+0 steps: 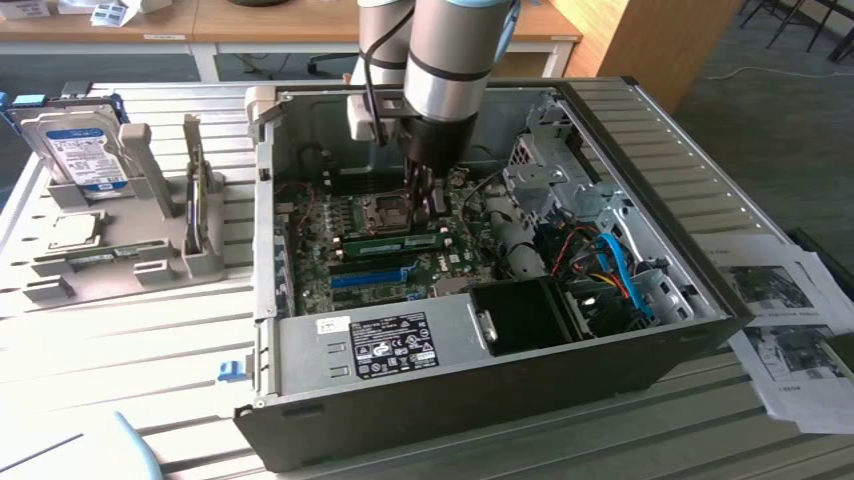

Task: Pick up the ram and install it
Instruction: 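Insert the ram into the slot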

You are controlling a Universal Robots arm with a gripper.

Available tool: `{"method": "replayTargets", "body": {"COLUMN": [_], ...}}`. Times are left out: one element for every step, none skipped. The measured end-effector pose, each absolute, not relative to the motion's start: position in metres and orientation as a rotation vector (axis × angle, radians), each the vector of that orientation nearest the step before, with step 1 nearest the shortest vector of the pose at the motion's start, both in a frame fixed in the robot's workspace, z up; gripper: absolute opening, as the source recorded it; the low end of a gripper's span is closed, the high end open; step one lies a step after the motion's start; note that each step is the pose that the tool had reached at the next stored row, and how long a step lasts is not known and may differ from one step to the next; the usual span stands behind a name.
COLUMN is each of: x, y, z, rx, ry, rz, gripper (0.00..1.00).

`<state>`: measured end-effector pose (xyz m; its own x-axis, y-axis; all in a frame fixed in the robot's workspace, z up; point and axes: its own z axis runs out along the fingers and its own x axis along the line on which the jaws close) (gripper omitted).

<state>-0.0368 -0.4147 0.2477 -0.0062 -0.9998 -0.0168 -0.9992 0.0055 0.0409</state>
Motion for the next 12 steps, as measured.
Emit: {"method": "replayTargets", "body": {"x": [-0.037, -0.037, -0.037, -0.037, -0.037, -0.037, -0.037, -0.037, -0.037, -0.037, -0.037, -0.037], "y": [-0.415, -0.415, -0.415, -0.415, -0.415, -0.415, -0.415, -0.415, -0.415, -0.415, -0.415, -0.415], "z": [0.248, 0.249, 0.250, 0.251, 0.252, 0.253, 0.254, 0.256, 0.257, 0.258, 0.259, 0.260], "rx": [2.203, 2.203, 2.203, 2.203, 2.203, 2.203, 2.203, 2.202, 2.202, 2.202, 2.203, 2.202], "ry": [-2.216, -2.216, -2.216, -2.216, -2.215, -2.216, -2.216, -2.215, -2.216, -2.216, -2.216, -2.216], "rz": [-0.064, -0.064, -0.064, -0.064, -0.064, -0.064, -0.064, -0.064, -0.064, -0.064, -0.064, -0.064], "gripper": [0.18, 0.18, 0.18, 0.18, 0.18, 0.18, 0.18, 0.18, 0.18, 0.18, 0.18, 0.18]}}
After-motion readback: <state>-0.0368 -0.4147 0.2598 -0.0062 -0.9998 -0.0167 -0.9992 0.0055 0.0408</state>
